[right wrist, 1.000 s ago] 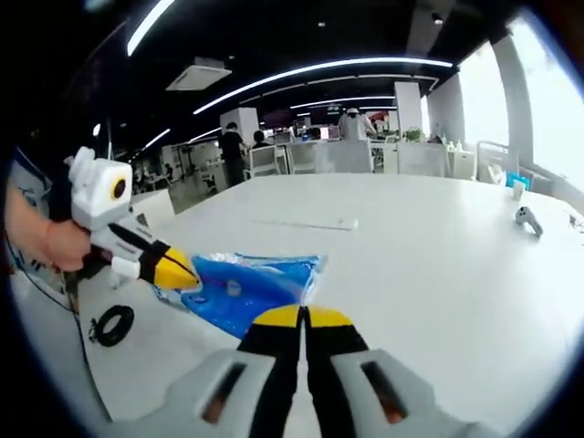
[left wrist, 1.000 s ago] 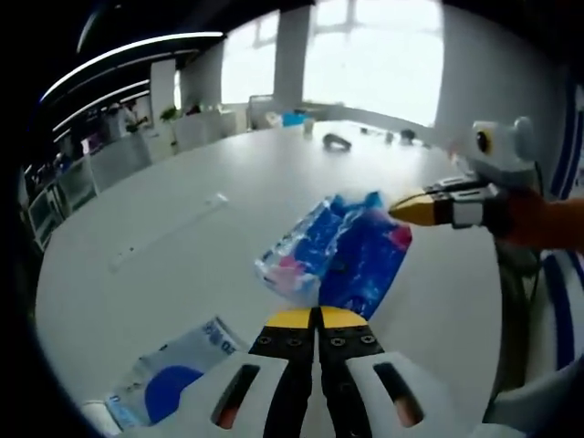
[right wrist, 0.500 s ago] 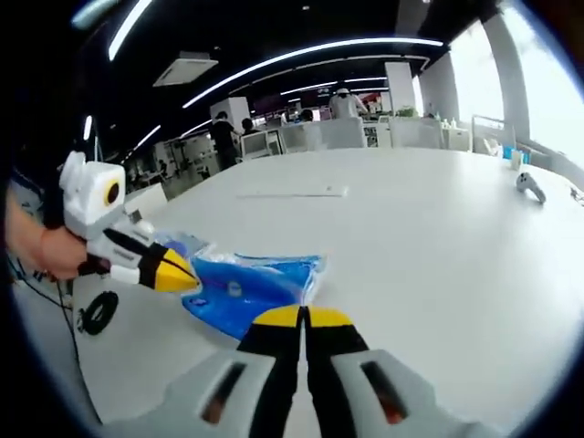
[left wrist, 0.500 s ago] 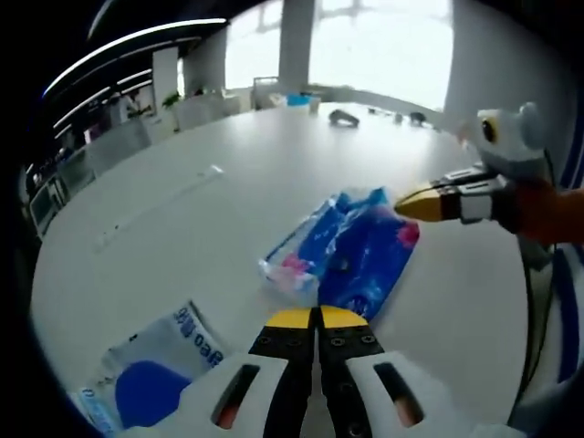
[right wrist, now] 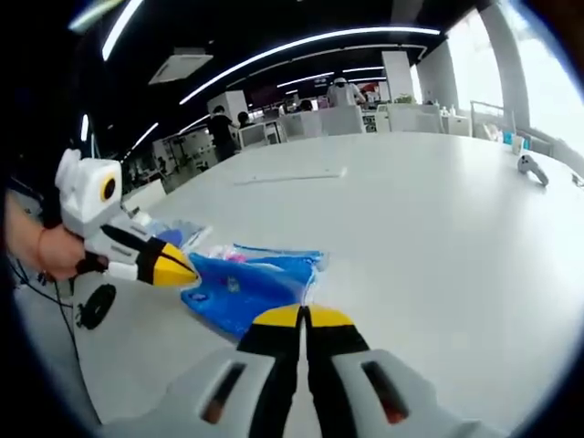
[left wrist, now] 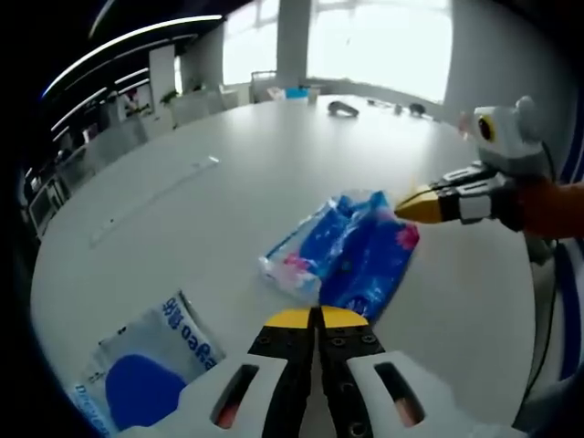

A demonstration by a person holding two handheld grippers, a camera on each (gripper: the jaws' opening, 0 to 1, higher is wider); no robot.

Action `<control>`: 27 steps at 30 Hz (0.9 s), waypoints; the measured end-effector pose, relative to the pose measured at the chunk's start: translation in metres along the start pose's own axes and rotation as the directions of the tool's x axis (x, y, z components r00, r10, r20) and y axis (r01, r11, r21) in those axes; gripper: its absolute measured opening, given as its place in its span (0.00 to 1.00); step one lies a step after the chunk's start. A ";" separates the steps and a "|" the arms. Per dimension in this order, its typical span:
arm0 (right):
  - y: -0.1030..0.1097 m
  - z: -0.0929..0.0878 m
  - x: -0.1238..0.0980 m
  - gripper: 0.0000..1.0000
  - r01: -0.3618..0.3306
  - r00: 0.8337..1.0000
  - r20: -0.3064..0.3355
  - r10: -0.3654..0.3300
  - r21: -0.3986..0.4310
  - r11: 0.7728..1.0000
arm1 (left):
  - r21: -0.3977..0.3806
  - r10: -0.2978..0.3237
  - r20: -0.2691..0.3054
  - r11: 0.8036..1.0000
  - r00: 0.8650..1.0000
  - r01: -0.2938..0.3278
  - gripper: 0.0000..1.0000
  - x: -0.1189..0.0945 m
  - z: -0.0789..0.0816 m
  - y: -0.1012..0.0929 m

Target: Arrange the tabletop items into an orderly group along one side of the table until the central work area is clear of visible clutter.

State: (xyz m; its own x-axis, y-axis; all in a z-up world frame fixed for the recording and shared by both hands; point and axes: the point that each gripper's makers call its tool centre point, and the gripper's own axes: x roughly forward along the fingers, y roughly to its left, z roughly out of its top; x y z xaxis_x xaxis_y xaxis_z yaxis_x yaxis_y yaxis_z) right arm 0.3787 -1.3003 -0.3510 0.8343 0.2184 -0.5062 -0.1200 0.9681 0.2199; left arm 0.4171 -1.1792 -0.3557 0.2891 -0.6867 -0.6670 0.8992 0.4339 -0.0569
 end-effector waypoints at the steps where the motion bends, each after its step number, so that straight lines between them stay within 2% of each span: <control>1: 0.000 -0.001 0.000 0.00 0.001 1.000 -0.005 -0.001 -0.003 1.000 | -0.001 -0.005 -0.003 1.000 1.000 0.005 0.00 0.000 -0.001 -0.001; 9: 0.001 -0.005 0.002 0.03 -0.009 0.999 -0.030 0.009 0.024 1.000 | 0.000 -0.008 -0.018 1.000 1.000 0.008 0.07 0.001 -0.007 -0.005; 16: 0.000 -0.010 0.000 0.11 0.000 0.999 -0.049 0.002 0.032 0.999 | -0.006 -0.008 -0.019 1.000 1.000 0.008 0.11 0.000 -0.006 -0.004; 27: -0.001 -0.002 -0.003 0.14 0.010 1.000 -0.030 -0.009 0.034 0.999 | -0.003 -0.009 -0.009 1.000 1.000 0.009 0.20 -0.004 -0.003 -0.006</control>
State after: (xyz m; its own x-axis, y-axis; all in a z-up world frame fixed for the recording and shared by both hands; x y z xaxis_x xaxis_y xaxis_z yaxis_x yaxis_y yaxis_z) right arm 0.3753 -1.3012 -0.3515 0.8189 0.2133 -0.5328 -0.0933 0.9655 0.2431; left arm 0.4100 -1.1771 -0.3549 0.2785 -0.6852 -0.6730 0.9006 0.4297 -0.0648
